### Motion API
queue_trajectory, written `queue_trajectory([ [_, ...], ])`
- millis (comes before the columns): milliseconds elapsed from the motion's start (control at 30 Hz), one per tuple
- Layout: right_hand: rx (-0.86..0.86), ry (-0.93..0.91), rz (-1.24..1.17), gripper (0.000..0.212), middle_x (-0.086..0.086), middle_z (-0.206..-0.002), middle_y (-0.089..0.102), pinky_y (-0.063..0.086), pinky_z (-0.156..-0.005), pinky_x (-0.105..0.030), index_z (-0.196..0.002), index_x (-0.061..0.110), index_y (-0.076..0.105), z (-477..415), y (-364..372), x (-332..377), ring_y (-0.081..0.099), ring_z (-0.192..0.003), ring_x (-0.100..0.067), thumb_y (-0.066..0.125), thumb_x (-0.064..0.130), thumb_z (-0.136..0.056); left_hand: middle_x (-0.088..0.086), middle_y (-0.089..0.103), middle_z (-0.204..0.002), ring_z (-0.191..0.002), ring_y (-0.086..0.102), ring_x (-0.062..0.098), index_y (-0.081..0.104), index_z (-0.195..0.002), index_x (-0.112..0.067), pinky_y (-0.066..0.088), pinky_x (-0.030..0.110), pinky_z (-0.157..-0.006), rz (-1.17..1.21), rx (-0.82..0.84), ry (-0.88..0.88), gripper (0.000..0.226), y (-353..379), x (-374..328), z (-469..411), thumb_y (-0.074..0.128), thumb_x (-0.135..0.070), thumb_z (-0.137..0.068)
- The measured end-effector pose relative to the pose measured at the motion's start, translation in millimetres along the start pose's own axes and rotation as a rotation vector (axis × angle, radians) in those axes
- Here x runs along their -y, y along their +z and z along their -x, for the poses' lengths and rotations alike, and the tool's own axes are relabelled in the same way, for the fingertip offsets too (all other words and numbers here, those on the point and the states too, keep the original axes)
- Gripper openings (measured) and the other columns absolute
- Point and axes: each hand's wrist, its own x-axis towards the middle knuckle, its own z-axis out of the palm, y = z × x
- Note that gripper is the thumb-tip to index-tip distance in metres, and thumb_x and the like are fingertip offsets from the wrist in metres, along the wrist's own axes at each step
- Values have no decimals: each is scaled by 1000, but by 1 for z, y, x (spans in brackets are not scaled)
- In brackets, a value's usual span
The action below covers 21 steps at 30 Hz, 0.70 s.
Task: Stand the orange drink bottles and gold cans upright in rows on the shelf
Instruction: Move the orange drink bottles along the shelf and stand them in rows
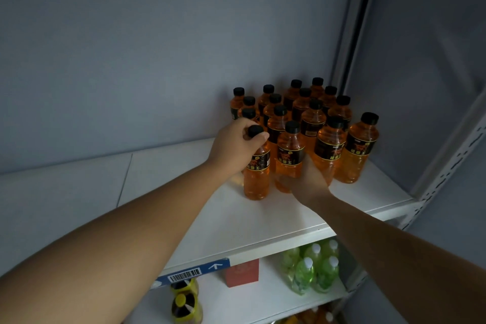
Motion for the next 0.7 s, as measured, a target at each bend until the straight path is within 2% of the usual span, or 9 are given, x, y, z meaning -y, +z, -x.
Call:
queue_trajectory([
  [67, -3, -2, 8, 79, 11, -127, 61, 51, -93, -41, -139, 36, 40, 0, -1, -1, 61, -118, -24, 85, 35, -74, -39, 62, -82, -77, 58, -15, 58, -93, -43, 42, 10, -57, -1, 0, -5, 11, 1, 3, -1, 68, -40, -93],
  [133, -4, -13, 10, 80, 8, -131, 61, 52, -96, -44, -142, 34, 40, 0, -1, -2, 60, -120, -24, 85, 34, -75, -25, 64, -78, -77, 60, -11, 60, -97, -40, 44, 16, -61, -6, -2, -10, 10, 2, 5, -3, 68, -42, -93],
  [200, -1, -20, 10, 80, 8, -132, 61, 51, -97, -44, -142, 34, 40, 0, 0, -1, 60, -121, -24, 85, 33, -76, -22, 62, -79, -74, 60, -7, 61, -100, -37, 45, 18, -63, -19, 2, -6, 12, 4, 5, -4, 68, -43, -92],
  [400, 7, -9, 30, 80, 6, -135, 59, 51, -99, -44, -143, 32, 38, 0, -1, 0, 58, -123, -25, 84, 33, -78, -21, 64, -85, -79, 59, -10, 63, -103, -33, 40, 14, -64, -17, 1, -29, 16, 4, 7, -3, 68, -44, -93],
  [500, 22, 44, 40, 78, 3, -133, 59, 49, -91, -39, -140, 28, 39, 0, -1, 1, 58, -114, -24, 84, 35, -78, -20, 61, -82, -77, 56, -15, 63, -104, -31, 37, 12, -61, -22, 14, -23, 17, 3, 7, 0, 68, -43, -93],
  [567, 42, 77, 49, 75, 1, -130, 59, 48, -88, -37, -138, 26, 39, 1, -2, 1, 58, -109, -22, 83, 36, -78, -18, 58, -77, -72, 56, -8, 65, -103, -29, 35, 16, -59, -32, 45, -15, 18, 1, 7, 2, 69, -42, -92],
  [633, 66, 60, 63, 75, 1, -131, 59, 48, -92, -39, -140, 25, 39, 4, -5, 0, 59, -116, -26, 83, 36, -80, -19, 56, -75, -69, 55, -2, 65, -104, -31, 34, 17, -58, -35, 64, -14, 17, -1, 7, 5, 69, -42, -92],
  [700, 87, 11, 66, 74, 1, -132, 60, 45, -96, -37, -142, 27, 40, 9, -10, 1, 58, -121, -27, 82, 32, -81, -22, 55, -70, -65, 53, -4, 64, -106, -33, 34, 14, -55, -34, 71, -17, 18, -3, 7, 11, 69, -42, -92],
])
